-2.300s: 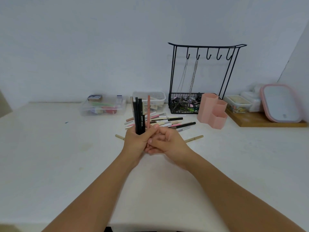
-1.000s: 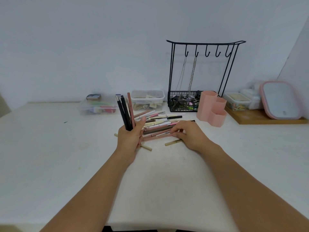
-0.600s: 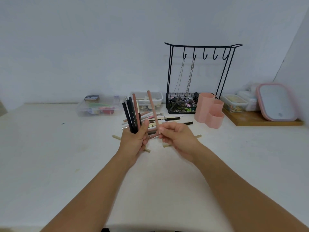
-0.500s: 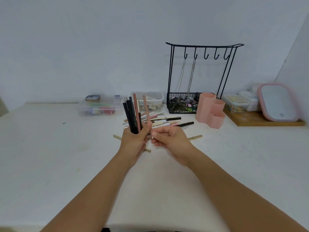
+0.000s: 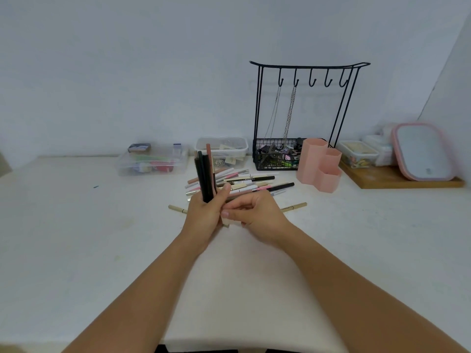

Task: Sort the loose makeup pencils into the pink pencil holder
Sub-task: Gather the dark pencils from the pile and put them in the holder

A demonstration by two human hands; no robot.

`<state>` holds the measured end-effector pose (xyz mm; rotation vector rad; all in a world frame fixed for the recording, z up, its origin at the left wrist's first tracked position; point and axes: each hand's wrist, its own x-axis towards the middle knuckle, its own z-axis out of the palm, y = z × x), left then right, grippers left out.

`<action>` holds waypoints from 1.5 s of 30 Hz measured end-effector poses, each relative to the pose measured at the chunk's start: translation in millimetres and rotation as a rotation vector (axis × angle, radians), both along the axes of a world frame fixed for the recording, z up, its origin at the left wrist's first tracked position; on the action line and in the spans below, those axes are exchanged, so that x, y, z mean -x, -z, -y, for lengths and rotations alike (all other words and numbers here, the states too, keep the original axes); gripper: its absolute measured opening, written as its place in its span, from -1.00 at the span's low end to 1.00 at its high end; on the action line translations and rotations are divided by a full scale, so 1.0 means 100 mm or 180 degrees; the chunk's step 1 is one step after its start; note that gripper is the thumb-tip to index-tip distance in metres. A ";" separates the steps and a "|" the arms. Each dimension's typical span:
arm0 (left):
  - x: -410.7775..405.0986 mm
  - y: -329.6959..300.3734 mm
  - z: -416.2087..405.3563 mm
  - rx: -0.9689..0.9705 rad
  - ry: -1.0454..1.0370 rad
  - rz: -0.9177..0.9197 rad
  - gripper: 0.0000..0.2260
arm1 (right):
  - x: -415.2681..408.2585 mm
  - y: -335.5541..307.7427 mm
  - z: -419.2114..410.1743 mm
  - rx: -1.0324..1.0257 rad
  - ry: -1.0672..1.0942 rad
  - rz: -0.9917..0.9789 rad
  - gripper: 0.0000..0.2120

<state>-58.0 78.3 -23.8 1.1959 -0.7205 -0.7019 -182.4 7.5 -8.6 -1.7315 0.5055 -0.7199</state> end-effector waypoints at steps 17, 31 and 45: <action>-0.02 -0.10 -0.03 -0.0130 -0.0039 -0.0428 -0.64 | 0.43 0.06 0.91 0.2141 0.1156 -0.1888 -0.82; 0.03 -0.18 -0.07 -0.0224 -0.0043 -0.0371 -0.65 | 0.44 -0.11 0.80 0.1862 0.1056 -0.0953 -0.92; 0.04 -0.13 -0.09 -0.0042 0.0441 0.0125 -0.80 | -0.03 -0.19 0.04 -0.0584 0.0033 0.0622 -0.92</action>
